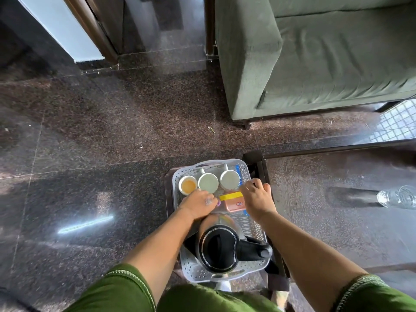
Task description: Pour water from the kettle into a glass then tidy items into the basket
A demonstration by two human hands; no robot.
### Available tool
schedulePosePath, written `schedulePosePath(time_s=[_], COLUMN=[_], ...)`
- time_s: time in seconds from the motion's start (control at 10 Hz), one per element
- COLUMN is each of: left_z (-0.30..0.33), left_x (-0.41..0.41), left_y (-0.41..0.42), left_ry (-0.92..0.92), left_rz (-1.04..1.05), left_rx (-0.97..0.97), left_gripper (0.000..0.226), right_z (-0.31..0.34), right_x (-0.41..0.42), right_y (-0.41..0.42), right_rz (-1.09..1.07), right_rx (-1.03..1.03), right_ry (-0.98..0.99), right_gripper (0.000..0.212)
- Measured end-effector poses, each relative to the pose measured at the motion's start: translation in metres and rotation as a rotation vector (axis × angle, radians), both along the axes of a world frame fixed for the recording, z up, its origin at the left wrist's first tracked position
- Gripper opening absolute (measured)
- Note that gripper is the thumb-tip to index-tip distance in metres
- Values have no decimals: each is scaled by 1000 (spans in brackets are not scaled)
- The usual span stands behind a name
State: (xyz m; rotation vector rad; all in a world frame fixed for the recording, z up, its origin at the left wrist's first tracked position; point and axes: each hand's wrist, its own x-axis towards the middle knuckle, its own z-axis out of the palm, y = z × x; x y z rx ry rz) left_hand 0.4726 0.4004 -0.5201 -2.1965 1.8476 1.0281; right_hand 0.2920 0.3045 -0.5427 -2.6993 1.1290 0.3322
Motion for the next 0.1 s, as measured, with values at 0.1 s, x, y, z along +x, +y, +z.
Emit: schedulePosePath(time_s=[0.1], left_z=[11], left_x=[1], left_y=[7], left_ry=[-91], left_rz=[-73], left_rx=[-56], left_gripper=[30], right_z=[8], right_x=[2], right_y=[4], right_rz=[-51], right_rx=[24], right_ry=[6], right_gripper=[26])
